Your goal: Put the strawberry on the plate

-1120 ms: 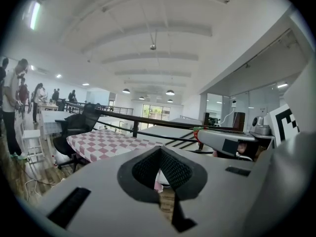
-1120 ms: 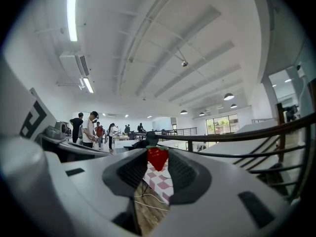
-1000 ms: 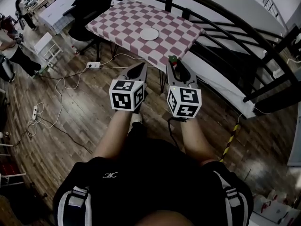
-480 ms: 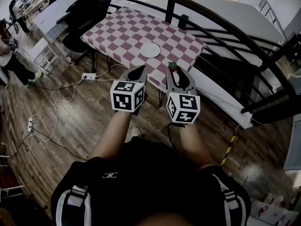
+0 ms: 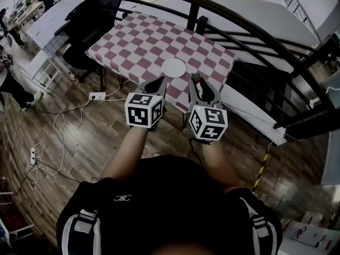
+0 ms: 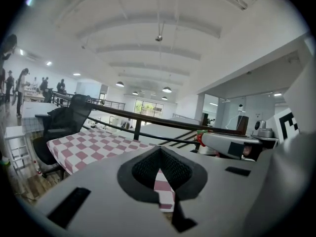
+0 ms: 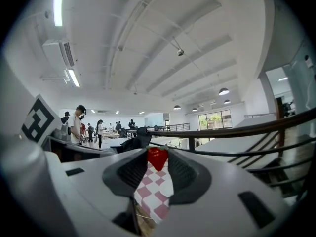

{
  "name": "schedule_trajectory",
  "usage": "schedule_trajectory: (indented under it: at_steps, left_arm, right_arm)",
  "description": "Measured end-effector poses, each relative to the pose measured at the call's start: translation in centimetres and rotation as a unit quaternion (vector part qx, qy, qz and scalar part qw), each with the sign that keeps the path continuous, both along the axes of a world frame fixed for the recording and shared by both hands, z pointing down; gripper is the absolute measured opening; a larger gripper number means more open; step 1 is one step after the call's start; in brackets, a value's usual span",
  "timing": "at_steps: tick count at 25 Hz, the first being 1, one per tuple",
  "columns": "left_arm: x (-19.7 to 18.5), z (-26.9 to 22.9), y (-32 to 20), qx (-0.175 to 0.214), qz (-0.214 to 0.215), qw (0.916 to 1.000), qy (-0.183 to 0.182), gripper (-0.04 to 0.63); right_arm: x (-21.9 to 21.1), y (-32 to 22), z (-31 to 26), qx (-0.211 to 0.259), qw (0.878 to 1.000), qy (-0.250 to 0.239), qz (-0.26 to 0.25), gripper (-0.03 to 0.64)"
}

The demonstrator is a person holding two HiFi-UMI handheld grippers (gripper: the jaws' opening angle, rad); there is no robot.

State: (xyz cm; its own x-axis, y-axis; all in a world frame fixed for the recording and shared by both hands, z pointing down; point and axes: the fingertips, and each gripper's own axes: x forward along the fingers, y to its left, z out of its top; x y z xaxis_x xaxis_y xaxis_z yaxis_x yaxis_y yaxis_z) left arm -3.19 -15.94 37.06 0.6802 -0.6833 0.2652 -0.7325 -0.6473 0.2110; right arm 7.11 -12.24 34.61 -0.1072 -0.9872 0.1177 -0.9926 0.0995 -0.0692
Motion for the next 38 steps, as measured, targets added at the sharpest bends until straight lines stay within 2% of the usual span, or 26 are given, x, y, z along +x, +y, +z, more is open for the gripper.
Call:
schedule_trajectory:
  at_steps: [12,18,24,38]
  left_arm:
    - [-1.0,3.0,-6.2,-0.034,0.016,0.9993,-0.009,-0.009]
    - [-0.1,4.6,-9.1,-0.044,0.007,0.9989,-0.018,-0.009]
    - [1.5,6.5,-12.1,-0.049,-0.006,0.998,-0.039,-0.009]
    - [3.0,14.2,-18.5,-0.147,-0.055,0.9855,-0.065,-0.009]
  right_arm:
    - [-0.6,-6.7,3.9,-0.051,0.999,-0.014,0.011,0.137]
    - [0.5,-10.7,6.8,-0.071,0.997,0.004,-0.004,0.138]
    - [1.8,-14.1,9.9,-0.096,0.995,-0.007,-0.038,0.137]
    - [4.1,-23.0,19.8,-0.204,0.974,0.033,-0.094,0.138]
